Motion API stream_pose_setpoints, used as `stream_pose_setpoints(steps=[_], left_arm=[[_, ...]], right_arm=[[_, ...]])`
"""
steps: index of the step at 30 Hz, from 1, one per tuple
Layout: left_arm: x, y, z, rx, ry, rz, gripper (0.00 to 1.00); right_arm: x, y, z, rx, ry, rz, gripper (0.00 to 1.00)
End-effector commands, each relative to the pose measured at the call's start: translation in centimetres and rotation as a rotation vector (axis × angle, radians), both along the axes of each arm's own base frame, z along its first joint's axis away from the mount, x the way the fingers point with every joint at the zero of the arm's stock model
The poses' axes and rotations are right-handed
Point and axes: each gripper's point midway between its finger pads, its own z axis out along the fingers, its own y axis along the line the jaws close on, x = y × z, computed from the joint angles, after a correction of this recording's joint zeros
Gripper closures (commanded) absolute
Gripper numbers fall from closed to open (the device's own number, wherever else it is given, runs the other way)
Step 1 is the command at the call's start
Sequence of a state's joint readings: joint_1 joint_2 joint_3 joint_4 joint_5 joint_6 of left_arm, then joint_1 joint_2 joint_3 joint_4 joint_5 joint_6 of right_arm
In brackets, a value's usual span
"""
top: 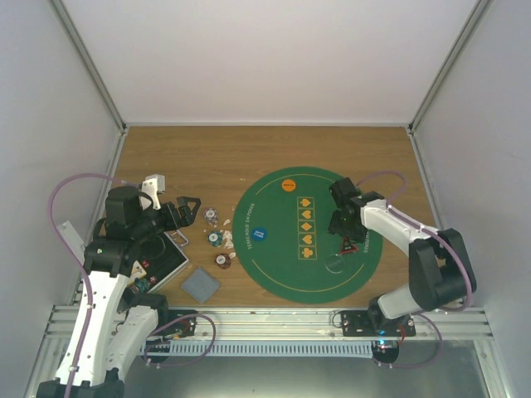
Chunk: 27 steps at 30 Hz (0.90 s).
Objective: Distribute texas hold em gaming equipment
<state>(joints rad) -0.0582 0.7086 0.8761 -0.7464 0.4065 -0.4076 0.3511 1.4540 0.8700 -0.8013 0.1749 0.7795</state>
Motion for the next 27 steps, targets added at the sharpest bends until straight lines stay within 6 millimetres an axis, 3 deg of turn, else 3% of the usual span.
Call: stream_pose_setpoints(steps=[1, 5, 13, 18, 27], left_arm=[[0.0, 0.1, 1.2, 0.004, -0.043, -0.001, 0.01], [0.0, 0.1, 1.2, 0.006, -0.042, -0.001, 0.01], [0.0, 0.0, 0.9, 0.0, -0.037, -0.005, 0.01], [0.0, 0.0, 0.8, 0.001, -0.035, -0.004, 0.01], [0.0, 0.0, 0.8, 0.0, -0.037, -0.003, 0.01]], right_arm=[[0.4, 0.1, -1.9, -0.005, 0.021, 0.038, 0.41], [-1.0, -0.4, -3.6, -0.021, 0.078, 0.036, 0.46], [-4.2, -1.7, -4.4, -0.051, 0.15, -0.013, 0.49], [-5.7, -2.7, -4.5, -0.091, 0.193, -0.026, 0.53], [-6.6, -3.3, -3.4, -0.109, 0.201, -0.058, 0.56]])
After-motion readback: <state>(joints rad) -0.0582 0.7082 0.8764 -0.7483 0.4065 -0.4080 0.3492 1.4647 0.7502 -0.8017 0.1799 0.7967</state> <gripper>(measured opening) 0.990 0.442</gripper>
